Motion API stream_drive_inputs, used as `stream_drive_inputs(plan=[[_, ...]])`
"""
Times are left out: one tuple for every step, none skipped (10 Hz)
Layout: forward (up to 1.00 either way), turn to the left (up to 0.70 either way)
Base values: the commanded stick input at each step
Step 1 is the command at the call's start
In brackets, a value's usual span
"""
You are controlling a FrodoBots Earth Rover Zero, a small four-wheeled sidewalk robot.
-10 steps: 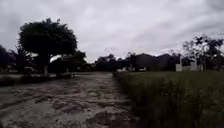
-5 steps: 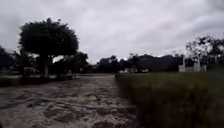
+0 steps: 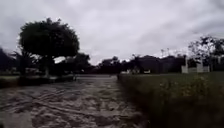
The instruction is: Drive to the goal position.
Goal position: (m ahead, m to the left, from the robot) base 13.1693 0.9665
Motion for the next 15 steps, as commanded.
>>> stream_drive_inputs(plan=[[0.5, 0.0], [0.5, 0.0], [0.5, 0.0], [0.5, 0.0], [0.5, 0.0], [0.5, 0.0], [0.5, 0.0], [0.5, 0.0], [0.5, 0.0], [0.5, 0.0], [0.5, 0.0], [0.5, 0.0], [0.5, 0.0], [0.5, 0.0], [0.5, 0.0]])
